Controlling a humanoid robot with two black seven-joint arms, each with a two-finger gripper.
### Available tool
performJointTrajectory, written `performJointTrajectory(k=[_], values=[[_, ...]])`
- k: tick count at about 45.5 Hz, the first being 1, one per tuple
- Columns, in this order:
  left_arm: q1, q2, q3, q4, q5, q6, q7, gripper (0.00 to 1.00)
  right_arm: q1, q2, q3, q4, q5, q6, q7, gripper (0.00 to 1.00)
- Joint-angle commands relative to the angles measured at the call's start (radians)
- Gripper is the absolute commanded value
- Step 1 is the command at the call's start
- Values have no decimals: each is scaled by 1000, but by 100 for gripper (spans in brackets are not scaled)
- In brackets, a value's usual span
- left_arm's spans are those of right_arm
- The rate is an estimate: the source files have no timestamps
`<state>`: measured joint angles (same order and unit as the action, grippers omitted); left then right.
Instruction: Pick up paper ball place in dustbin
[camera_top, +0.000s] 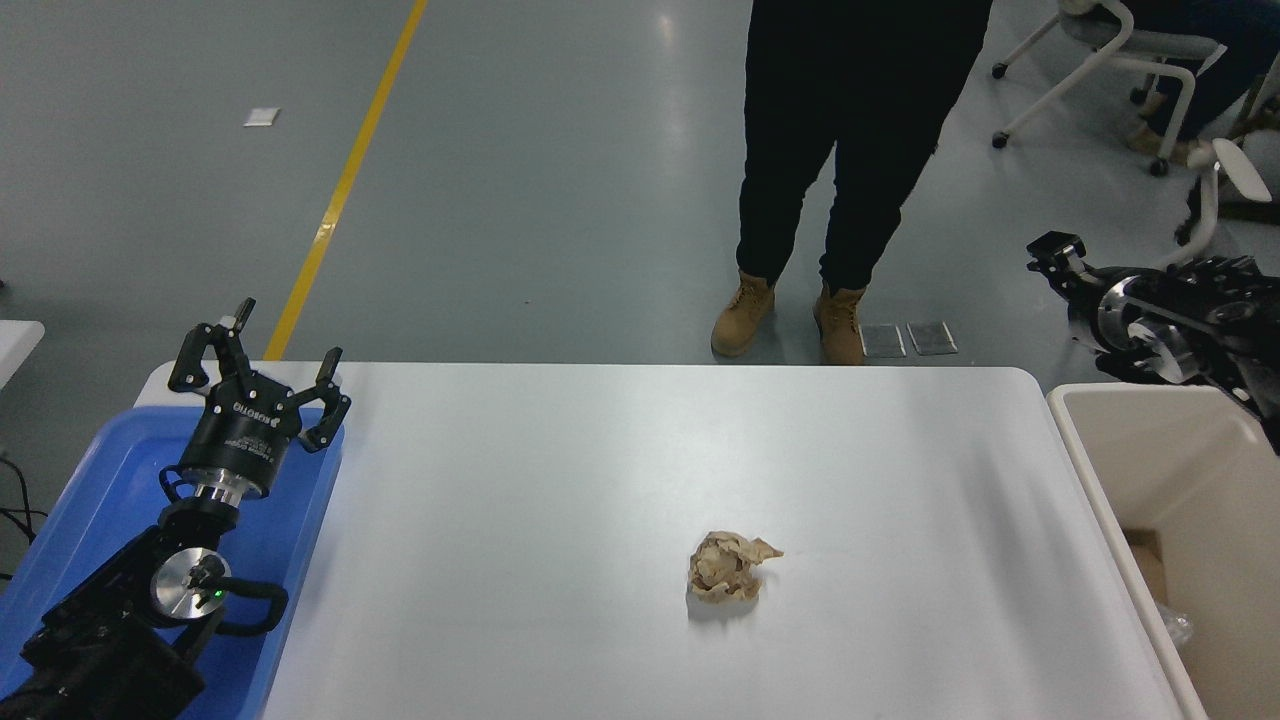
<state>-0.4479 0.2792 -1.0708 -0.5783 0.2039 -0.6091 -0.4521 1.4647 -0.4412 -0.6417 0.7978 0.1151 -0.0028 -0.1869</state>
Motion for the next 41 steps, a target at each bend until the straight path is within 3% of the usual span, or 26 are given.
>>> performJointTrajectory(k=[1,25,41], values=[[0,0,-1,0,0,0,0,98,244,15,-139,263,0,78,-2,100],[0,0,0,0,0,0,0,98,704,15,-403,712,0,463,-2,100],[0,0,0,0,0,0,0,98,815,21,-394,744,2,558,0,100]])
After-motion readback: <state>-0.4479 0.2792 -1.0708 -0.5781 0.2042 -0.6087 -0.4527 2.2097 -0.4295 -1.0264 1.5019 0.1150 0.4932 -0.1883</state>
